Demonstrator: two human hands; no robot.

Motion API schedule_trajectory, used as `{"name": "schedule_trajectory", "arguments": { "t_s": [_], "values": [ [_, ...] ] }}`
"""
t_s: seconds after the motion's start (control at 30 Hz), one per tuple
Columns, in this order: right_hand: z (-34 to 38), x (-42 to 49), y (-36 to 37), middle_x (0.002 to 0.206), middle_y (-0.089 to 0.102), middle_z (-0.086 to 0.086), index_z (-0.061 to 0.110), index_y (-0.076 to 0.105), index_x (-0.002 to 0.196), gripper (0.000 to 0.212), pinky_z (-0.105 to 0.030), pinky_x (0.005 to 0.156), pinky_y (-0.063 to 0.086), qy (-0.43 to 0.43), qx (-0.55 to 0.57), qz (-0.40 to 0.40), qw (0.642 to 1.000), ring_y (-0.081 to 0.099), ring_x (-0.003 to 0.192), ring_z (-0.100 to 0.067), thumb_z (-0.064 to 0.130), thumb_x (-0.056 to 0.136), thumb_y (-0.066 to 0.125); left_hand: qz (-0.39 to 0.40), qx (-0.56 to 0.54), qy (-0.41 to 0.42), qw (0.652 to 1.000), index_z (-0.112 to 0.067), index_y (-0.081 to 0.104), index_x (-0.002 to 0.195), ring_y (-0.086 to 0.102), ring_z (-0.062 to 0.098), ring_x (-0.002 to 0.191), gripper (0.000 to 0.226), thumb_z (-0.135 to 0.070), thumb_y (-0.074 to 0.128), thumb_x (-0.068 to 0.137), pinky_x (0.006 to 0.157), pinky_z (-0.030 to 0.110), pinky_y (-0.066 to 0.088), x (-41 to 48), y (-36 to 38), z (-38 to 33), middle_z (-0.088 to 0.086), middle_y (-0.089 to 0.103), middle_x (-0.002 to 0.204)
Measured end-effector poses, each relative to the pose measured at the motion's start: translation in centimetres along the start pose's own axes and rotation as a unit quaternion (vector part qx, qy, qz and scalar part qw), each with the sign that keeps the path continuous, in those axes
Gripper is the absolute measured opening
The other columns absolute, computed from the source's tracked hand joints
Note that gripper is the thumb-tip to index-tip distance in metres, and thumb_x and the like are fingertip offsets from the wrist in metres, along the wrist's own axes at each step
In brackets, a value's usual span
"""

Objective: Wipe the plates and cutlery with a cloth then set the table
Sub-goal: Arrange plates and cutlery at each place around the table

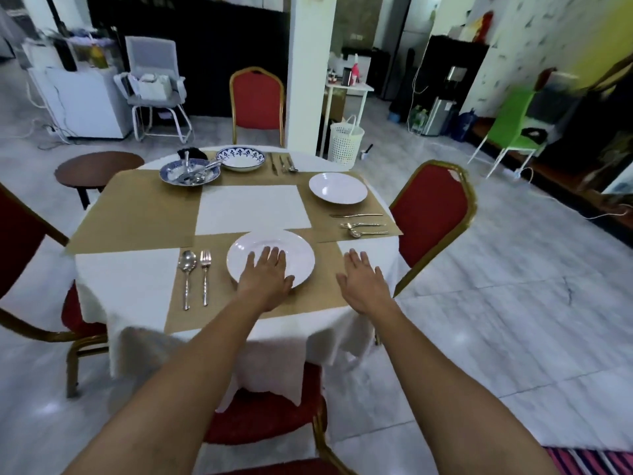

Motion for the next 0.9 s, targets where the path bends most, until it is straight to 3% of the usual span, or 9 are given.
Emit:
{"name": "schedule_trajectory", "arguments": {
  "t_s": [0.2, 0.43, 0.9],
  "values": [
    [-6.9, -2.2, -6.1, 0.163, 0.005, -0.003, 0.010, 0.011, 0.154, 0.056, -0.048, 0.118, 0.013, -0.066, -0.041, -0.030, 0.997, 0.001, 0.149, -0.021, 0.033, 0.104, 0.023, -0.049, -0.005, -0.015, 0.999, -0.005, 0.008, 0.151, 0.003, 0.024, 0.147, 0.059, -0.036, 0.019, 0.102, 0.118, 0.045, 0.003, 1.0, -4.8, -9.8, 0.010, 0.009, 0.159],
    [-13.7, 0.5, -9.2, 0.163, 0.006, -0.002, 0.011, 0.013, 0.153, 0.055, -0.046, 0.118, 0.010, -0.085, -0.024, -0.037, 0.995, 0.000, 0.149, -0.019, 0.033, 0.104, 0.023, -0.074, -0.008, -0.030, 0.997, -0.005, 0.013, 0.150, 0.008, 0.025, 0.146, 0.057, -0.035, 0.019, 0.102, 0.117, 0.048, 0.007, 5.6, -8.0, -16.1, 0.011, 0.015, 0.158],
    [-25.1, 21.1, -15.2, 0.162, 0.008, -0.005, 0.008, 0.013, 0.153, 0.056, -0.049, 0.116, 0.016, -0.190, -0.079, -0.026, 0.978, 0.002, 0.149, -0.023, 0.033, 0.104, 0.024, -0.053, 0.006, -0.139, 0.989, -0.005, 0.016, 0.149, 0.013, 0.026, 0.145, 0.059, -0.039, 0.018, 0.101, 0.117, 0.047, 0.010, 25.8, -10.2, -22.0, 0.010, 0.021, 0.156]
  ]
}}
Point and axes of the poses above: each hand's wrist, its own x-axis towards the middle knuckle, its own y-axis out of the palm, z = x × y, the point moved 5 cm from there along x, towards the middle knuckle
